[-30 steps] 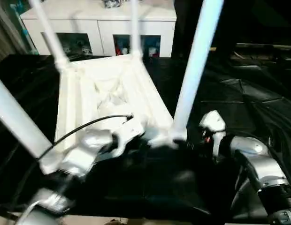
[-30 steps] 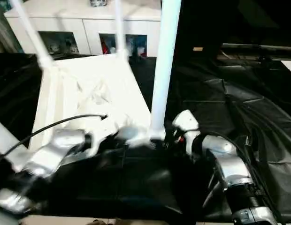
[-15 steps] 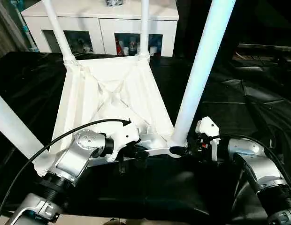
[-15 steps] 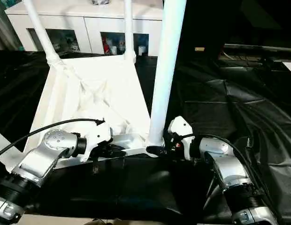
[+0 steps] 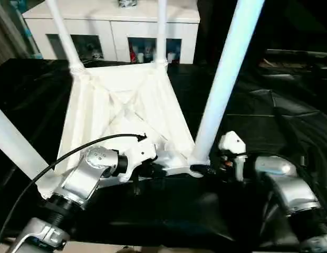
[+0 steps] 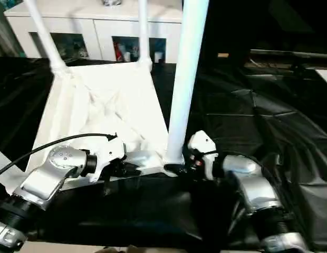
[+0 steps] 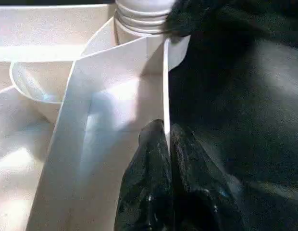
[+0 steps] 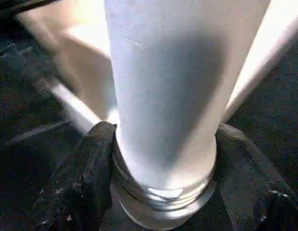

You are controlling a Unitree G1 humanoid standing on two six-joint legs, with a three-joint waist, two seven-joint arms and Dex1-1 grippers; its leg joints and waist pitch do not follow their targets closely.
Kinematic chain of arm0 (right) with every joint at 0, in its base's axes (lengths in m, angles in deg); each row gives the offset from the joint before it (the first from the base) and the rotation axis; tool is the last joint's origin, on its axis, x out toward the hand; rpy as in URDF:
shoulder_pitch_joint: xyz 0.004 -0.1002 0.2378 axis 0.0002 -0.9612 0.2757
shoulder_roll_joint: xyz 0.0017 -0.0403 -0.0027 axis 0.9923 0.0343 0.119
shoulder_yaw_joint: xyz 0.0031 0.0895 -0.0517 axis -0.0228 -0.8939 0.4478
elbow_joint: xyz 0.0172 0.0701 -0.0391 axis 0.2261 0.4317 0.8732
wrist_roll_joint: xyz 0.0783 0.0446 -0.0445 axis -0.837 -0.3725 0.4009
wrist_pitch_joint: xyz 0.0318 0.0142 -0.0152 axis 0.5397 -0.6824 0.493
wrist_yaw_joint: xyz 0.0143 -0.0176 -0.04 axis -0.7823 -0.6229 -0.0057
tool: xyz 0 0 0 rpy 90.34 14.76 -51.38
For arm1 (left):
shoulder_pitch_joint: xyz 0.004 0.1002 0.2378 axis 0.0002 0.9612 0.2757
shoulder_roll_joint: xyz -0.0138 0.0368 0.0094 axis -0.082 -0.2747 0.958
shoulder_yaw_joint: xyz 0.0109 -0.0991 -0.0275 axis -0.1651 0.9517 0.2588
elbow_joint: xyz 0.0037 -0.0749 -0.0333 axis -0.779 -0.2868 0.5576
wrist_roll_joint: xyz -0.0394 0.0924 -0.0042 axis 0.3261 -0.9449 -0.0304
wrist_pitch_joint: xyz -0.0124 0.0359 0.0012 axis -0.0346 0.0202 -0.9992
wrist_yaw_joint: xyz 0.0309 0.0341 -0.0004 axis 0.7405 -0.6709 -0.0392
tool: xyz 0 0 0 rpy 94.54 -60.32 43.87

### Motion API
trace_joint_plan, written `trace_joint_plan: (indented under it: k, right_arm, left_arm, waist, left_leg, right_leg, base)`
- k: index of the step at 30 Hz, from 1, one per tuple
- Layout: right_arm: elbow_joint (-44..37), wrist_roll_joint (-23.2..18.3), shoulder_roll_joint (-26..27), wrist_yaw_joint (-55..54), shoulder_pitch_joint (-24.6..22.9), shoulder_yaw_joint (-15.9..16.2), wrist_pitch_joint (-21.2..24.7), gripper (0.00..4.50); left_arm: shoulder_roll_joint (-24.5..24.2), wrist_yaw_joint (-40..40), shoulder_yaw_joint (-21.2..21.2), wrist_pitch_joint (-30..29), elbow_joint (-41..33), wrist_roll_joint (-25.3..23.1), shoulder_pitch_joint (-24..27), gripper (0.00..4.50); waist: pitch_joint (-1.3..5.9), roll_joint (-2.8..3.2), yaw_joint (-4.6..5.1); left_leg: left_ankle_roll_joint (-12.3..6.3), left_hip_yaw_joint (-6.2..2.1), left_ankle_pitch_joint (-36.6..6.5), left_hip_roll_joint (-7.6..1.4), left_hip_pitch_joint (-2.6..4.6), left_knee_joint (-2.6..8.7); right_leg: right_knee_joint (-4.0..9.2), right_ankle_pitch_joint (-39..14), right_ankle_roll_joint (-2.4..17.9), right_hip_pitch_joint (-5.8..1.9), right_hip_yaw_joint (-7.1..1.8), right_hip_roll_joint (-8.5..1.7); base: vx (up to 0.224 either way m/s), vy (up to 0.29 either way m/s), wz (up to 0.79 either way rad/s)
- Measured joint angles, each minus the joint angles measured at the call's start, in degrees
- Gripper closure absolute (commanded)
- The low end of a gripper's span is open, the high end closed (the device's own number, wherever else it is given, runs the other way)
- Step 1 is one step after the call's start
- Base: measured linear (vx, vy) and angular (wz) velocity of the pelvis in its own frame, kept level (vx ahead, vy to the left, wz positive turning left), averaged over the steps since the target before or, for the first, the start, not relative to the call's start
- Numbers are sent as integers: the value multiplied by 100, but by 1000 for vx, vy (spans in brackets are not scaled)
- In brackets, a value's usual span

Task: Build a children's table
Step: Rotate leg to tighten

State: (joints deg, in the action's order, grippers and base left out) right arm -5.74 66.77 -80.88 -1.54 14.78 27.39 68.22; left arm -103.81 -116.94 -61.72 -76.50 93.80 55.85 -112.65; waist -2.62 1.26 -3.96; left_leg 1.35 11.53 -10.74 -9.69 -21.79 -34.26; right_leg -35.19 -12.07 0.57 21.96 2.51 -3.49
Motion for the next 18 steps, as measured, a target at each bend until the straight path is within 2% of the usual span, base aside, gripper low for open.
trace_joint_plan:
  k: [3,7,12,18]
  right_arm:
    - [348,73,609,-1312,223,-248,125,183]
    - [515,132,1044,-2390,365,-466,268,183]
    - [899,333,1438,-3554,726,-721,344,183]
    - [965,371,1470,-3609,726,-754,227,183]
  left_arm:
    - [360,541,44,-166,407,-150,-270,450]
    - [792,1025,85,-373,771,-223,-525,450]
    - [1342,1705,130,-495,1401,-325,-935,450]
    - [1460,1827,124,-488,1603,-369,-1055,450]
  waist:
    - [-2,4,82]
    - [0,11,79]
    - [8,22,26]
    - [20,40,-70]
  left_leg:
    - [3,-1,0,1,17,1]
    - [4,-1,-1,4,40,5]
    - [4,-1,-1,16,40,5]
    - [3,-1,-1,19,43,7]
  right_leg:
    - [8,16,19,-2,1,-1]
    - [16,9,7,-17,-4,-2]
    - [19,19,24,-27,-10,-10]
    - [25,17,21,-37,-9,-14]
  base:
    - [-18,1,-2]
    - [0,0,0]
    - [0,0,0]
    - [0,0,0]
